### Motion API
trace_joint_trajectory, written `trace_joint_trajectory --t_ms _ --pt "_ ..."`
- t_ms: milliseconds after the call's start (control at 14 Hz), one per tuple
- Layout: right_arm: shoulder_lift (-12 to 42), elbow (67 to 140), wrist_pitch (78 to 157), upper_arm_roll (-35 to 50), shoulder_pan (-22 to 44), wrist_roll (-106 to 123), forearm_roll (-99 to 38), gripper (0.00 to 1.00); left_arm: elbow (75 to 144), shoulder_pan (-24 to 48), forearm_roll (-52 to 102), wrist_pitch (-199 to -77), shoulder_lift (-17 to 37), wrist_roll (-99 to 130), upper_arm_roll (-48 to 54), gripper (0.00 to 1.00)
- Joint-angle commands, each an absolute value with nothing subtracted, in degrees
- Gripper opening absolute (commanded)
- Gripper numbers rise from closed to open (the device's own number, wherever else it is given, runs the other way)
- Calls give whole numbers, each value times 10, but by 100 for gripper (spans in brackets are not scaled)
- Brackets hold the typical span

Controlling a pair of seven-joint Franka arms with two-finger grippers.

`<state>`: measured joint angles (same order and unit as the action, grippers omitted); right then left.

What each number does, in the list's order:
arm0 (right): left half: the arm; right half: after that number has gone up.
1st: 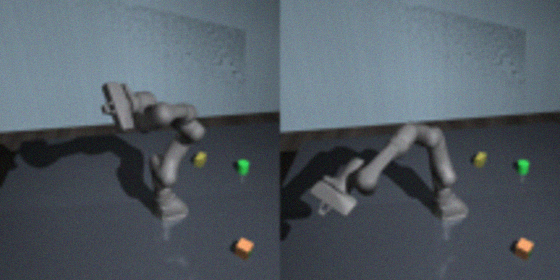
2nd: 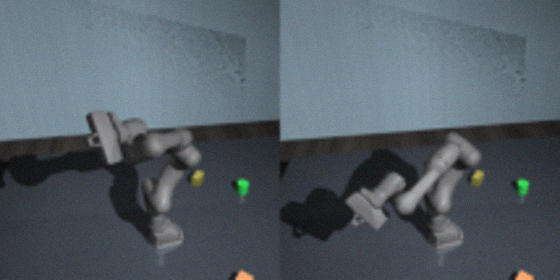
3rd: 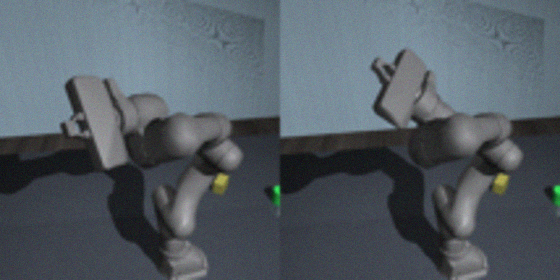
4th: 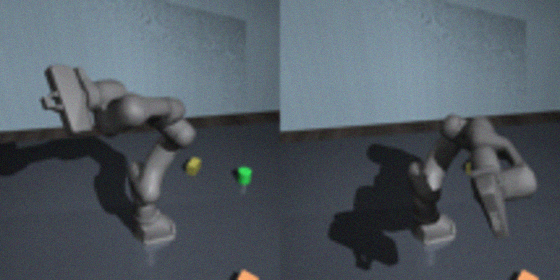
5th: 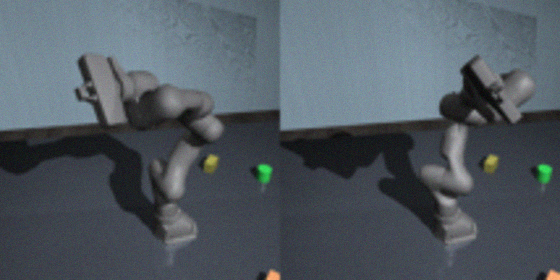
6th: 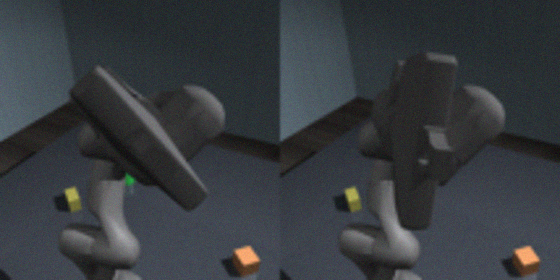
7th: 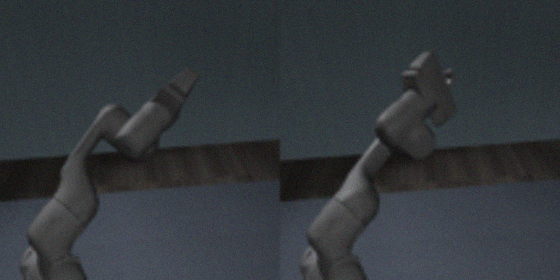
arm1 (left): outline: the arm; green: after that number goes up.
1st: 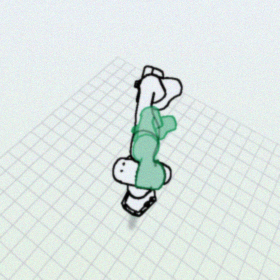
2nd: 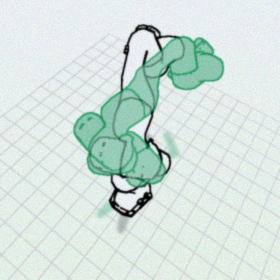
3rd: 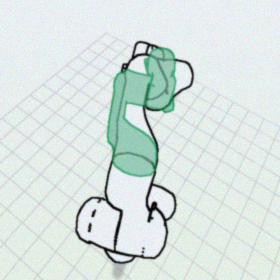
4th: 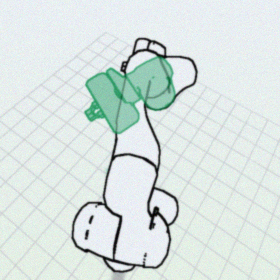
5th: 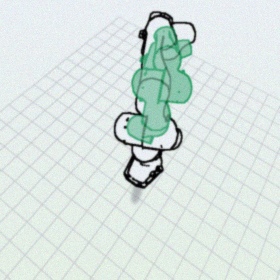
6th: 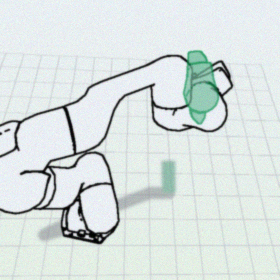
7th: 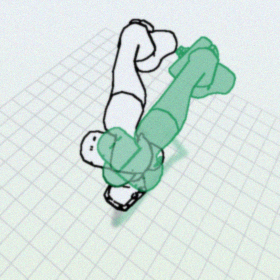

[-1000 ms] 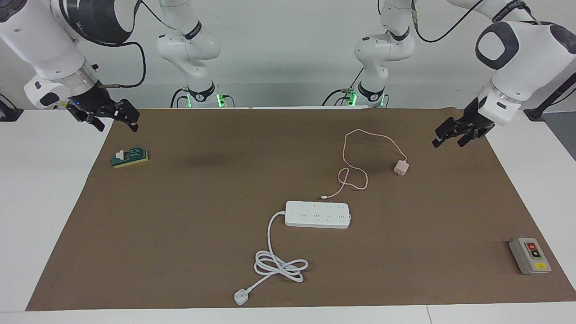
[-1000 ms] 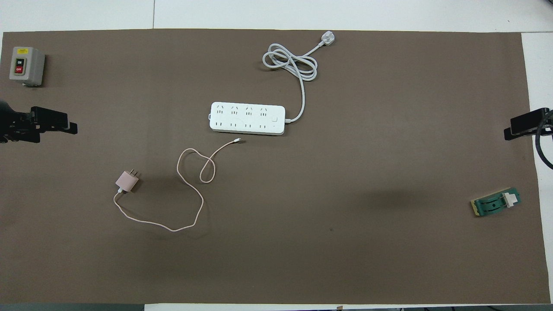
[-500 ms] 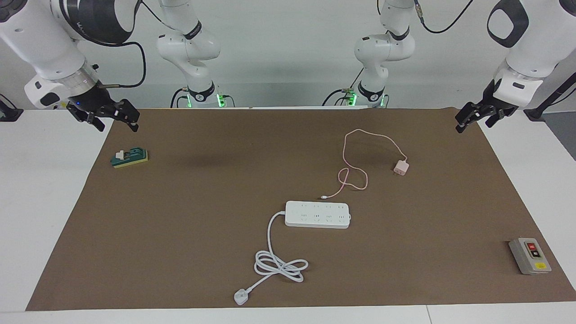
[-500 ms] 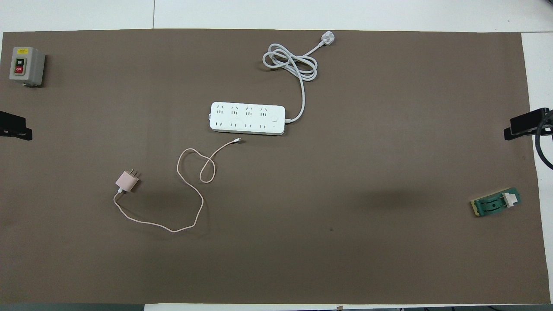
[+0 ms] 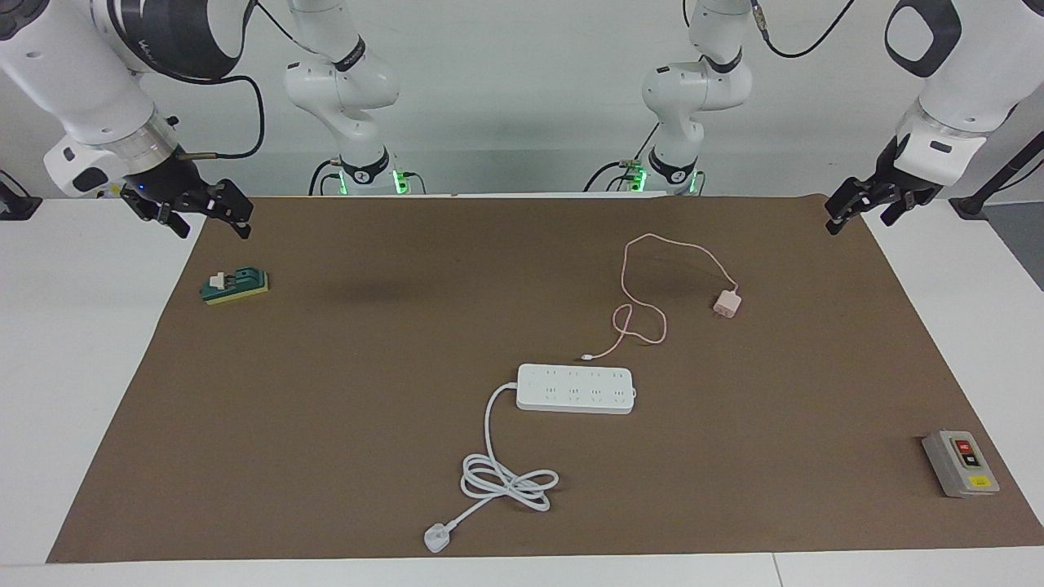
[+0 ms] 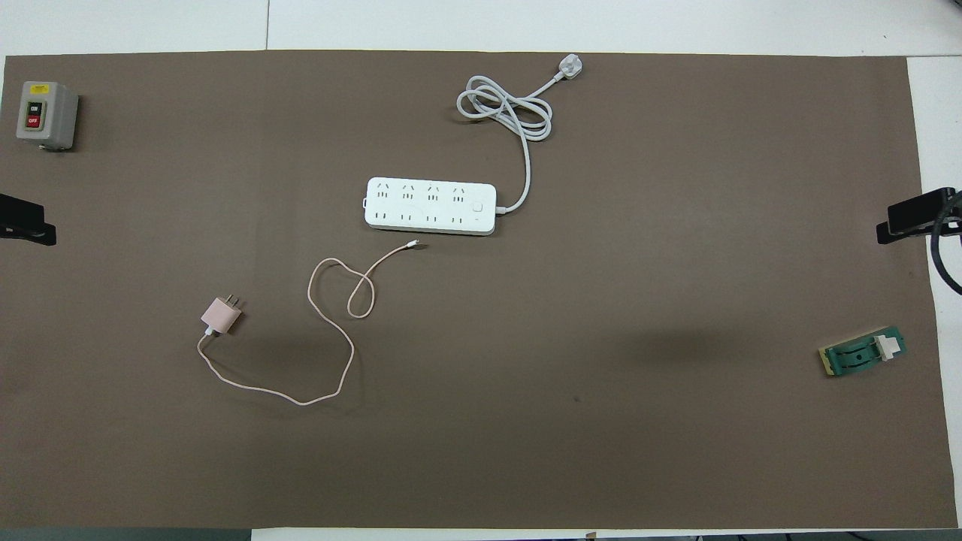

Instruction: Unplug charger and place it aside

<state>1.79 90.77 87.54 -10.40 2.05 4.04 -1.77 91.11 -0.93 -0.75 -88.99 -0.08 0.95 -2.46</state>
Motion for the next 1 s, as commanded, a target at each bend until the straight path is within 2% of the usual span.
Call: trace_joint_trajectory --t_ms 0,929 --pt "11 911 875 -103 20 45 -11 100 898 -9 18 -875 1 -6 -31 100" --pt "12 911 875 -103 20 45 -11 100 897 -6 18 -876 6 -23 -30 100"
